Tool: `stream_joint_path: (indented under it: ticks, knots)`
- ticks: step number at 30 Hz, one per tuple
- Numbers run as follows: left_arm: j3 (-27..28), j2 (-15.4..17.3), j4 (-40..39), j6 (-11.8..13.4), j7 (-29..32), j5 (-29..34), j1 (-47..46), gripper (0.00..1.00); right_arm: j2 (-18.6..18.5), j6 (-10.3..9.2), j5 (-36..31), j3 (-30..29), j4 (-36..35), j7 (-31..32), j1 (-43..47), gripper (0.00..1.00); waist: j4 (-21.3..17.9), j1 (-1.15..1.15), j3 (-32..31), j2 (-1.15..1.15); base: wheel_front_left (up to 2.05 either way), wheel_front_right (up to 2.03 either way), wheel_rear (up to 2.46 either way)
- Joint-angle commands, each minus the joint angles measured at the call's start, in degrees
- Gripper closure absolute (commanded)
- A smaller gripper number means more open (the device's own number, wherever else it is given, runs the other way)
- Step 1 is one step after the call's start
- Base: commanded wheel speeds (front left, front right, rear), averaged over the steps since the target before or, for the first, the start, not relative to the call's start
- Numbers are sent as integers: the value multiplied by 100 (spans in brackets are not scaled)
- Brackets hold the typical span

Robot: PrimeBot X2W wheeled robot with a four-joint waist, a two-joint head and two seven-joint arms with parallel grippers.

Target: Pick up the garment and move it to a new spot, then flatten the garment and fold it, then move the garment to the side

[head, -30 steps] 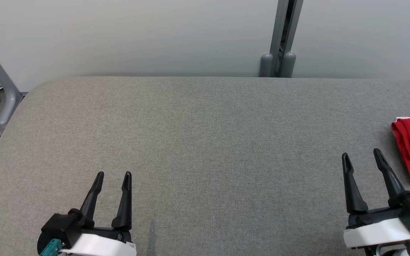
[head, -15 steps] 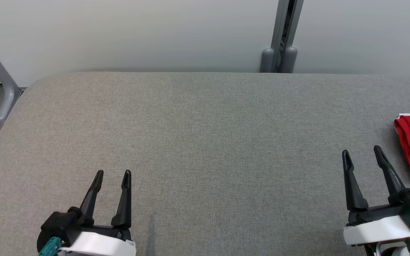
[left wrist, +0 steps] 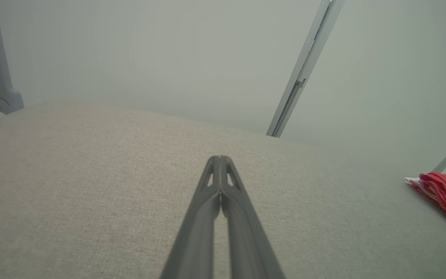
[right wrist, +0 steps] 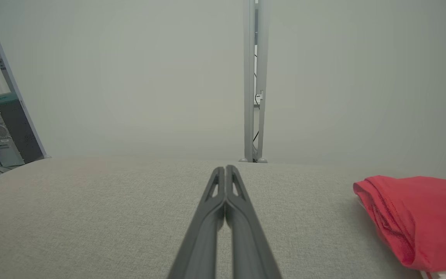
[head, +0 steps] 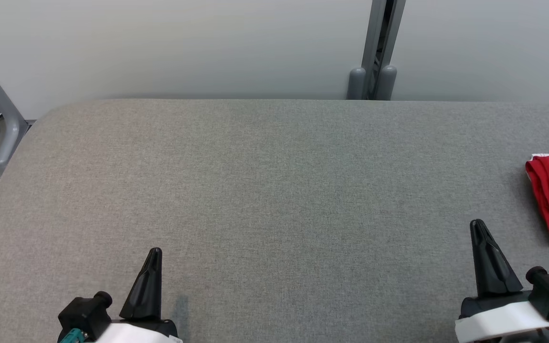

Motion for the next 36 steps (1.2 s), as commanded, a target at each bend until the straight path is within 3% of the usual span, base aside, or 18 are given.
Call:
stream_joint_path:
  ticks: [1, 36]
  knots:
    - [45, 28, -97, -2, 48, -223, -112, 100, -31, 0, 267, -7, -89, 39, -86, 100, -7, 0, -2, 0, 0, 0, 0]
    - [449, 187, 26, -85, 956, -3284, -441, 100, -126, -1, 3872, -49, 71, 645, -143, 100, -205, 0, -72, 0, 0, 0, 0]
